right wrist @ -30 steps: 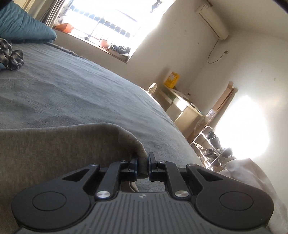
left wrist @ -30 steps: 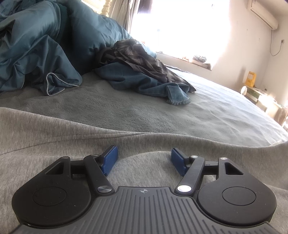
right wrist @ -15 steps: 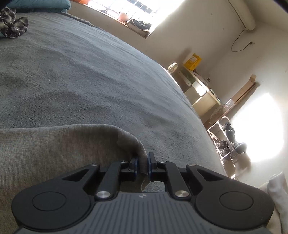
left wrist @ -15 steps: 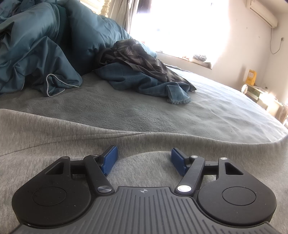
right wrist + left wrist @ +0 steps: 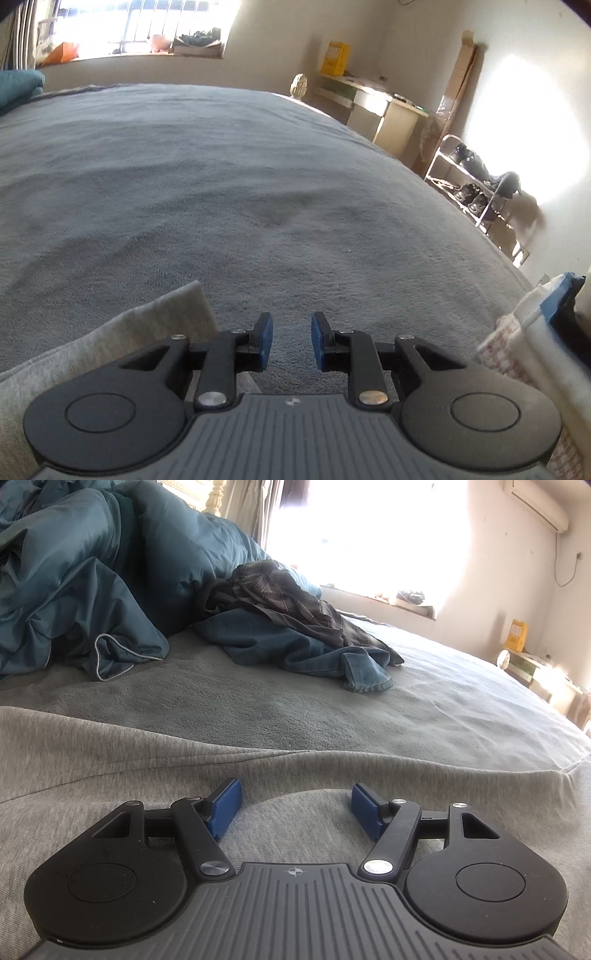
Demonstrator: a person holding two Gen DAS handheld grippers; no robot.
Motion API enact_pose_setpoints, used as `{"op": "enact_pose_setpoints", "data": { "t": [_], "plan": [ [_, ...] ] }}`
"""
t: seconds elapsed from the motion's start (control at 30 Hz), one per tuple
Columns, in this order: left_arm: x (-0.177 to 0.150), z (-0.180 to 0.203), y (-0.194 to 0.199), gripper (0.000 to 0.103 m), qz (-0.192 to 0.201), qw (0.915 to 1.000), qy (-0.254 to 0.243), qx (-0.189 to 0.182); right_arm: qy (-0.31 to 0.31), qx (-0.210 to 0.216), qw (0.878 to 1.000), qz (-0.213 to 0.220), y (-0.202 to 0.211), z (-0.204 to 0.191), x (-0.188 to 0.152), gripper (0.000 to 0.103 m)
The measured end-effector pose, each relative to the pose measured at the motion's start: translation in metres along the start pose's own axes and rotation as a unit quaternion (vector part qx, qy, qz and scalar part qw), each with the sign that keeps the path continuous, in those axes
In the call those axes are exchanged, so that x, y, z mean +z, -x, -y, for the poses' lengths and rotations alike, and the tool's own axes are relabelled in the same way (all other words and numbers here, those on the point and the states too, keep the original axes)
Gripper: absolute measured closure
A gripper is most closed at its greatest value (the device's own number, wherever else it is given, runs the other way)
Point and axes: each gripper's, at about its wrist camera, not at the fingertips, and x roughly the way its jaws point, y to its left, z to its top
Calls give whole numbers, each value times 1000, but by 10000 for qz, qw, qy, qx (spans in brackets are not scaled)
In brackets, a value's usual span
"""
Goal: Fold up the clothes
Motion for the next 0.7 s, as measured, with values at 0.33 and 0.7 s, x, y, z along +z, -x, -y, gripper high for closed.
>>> {"op": "enact_pose_setpoints", "data": {
  "t": [0.33, 0.7],
  "plan": [
    [0, -1, 0, 35, 2, 10000, 24, -36, 3076, 3241, 8919, 695, 127, -148, -38, 62],
    [0, -4, 2, 34, -5, 9999, 86, -134, 5717, 3269, 7509, 504, 158, -247, -88, 64]
  ]
}}
